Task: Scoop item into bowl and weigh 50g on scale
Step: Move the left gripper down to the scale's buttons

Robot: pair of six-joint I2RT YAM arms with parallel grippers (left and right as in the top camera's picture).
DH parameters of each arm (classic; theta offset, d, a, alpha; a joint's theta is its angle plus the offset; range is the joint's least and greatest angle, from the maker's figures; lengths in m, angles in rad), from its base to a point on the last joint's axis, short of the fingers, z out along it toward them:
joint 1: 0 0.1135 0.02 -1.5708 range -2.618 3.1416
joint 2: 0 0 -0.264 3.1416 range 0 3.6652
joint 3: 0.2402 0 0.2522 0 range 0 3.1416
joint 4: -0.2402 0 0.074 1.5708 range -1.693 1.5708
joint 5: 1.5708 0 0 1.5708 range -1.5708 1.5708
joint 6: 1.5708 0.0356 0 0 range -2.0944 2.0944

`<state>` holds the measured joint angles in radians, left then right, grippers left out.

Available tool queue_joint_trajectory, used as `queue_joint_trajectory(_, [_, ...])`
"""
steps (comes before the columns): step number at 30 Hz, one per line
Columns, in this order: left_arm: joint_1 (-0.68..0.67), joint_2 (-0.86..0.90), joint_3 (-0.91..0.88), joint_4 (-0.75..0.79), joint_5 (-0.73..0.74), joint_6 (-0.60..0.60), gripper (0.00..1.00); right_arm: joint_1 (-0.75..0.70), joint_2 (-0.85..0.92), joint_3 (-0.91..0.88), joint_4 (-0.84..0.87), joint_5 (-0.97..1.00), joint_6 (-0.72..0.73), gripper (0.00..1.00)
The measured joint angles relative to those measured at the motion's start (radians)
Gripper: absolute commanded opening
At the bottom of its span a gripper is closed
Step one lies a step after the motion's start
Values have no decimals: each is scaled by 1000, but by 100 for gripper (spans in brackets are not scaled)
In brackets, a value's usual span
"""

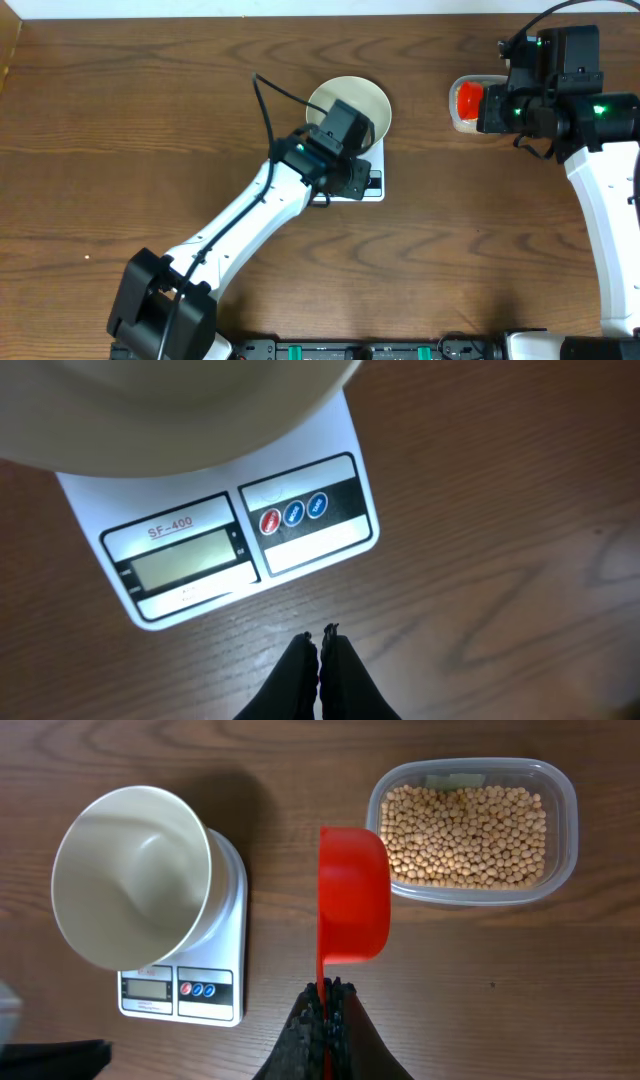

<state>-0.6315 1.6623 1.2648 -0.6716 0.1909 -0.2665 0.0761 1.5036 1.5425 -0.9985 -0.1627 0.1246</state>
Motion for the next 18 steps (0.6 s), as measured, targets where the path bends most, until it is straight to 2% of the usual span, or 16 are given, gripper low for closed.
queue_joint_trajectory(8, [-7,0,-113,116,-26,-4,7,-29,0,0,27,-113,0,1])
queue_joint_trajectory(18, [-7,3,-196,270,-34,-7,8,-243,0,0,34,-354,-35,1])
